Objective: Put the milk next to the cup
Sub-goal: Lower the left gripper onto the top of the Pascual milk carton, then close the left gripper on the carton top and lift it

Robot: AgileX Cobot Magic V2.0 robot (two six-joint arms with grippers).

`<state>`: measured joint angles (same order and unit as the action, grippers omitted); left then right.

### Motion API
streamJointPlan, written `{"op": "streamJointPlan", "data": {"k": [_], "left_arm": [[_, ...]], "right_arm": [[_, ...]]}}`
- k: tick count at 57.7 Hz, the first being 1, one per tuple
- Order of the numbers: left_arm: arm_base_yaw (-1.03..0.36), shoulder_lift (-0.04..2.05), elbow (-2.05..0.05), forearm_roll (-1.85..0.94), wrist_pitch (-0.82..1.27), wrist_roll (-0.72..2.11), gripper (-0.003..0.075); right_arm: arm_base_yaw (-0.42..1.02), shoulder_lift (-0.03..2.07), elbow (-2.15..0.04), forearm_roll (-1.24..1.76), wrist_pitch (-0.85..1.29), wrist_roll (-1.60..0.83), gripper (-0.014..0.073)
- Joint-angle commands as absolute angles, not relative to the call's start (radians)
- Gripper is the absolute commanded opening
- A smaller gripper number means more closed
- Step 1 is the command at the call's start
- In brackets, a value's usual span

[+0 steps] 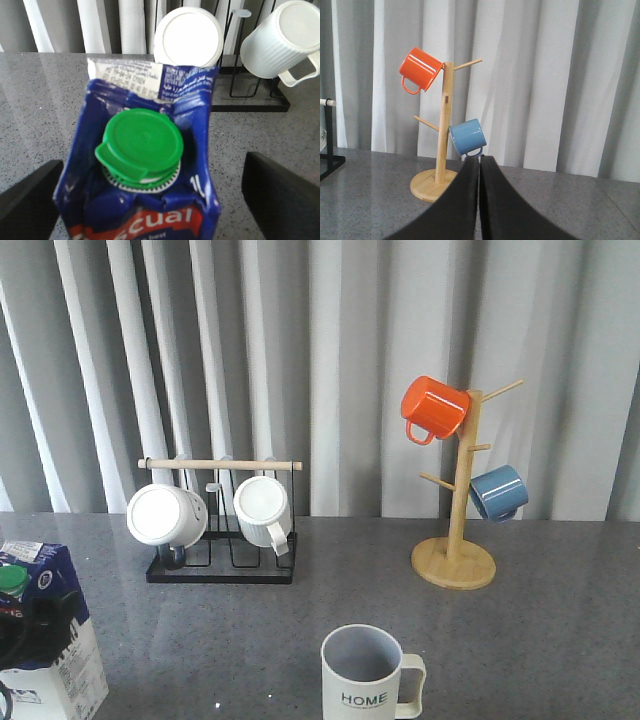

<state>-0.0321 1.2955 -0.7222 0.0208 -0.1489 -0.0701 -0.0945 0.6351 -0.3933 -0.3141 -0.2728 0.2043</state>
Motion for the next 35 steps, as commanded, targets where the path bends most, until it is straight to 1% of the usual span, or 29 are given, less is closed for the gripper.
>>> {"op": "streamJointPlan", "data": {"k": [1, 5, 10, 13, 18, 25, 35], "left_arm": [[-0.030, 1.287, -0.757, 0.009, -0.231, -0.075, 0.0617], [-0.030, 1.293, -0.757, 0.009, -0.244, -0.075, 0.0545], [-0.030, 1.293, -0.757, 0.009, -0.249, -0.075, 0.0414], [-0.030, 1.293, -0.757, 0.000, -0.250, -0.082, 0.0348], [-0.030, 1.293, -0.757, -0.016, -0.251, -0.109, 0.0264], [-0.030, 1.293, -0.757, -0.014, -0.247, -0.127, 0.0186], [-0.030, 1.293, -0.757, -0.014, -0.247, -0.125, 0.0140]], "right_arm": [[-0.098, 0.634, -0.418, -0.312, -0.345, 0.199, -0.0008], [-0.098, 0.634, -0.418, -0.312, -0.345, 0.199, -0.0008], [-0.098, 0.634, -0.418, -0.312, -0.345, 0.199, -0.0008], [-0.098, 0.634, -0.418, -0.312, -0.345, 0.199, -0.0008], [-0.098, 0.634, -0.418, -0.312, -0.345, 0.199, -0.0008], [-0.098, 0.634, -0.418, -0.312, -0.345, 0.199, -0.0008], [-0.098, 0.634, -0.418, -0.312, -0.345, 0.199, -0.0008]]}}
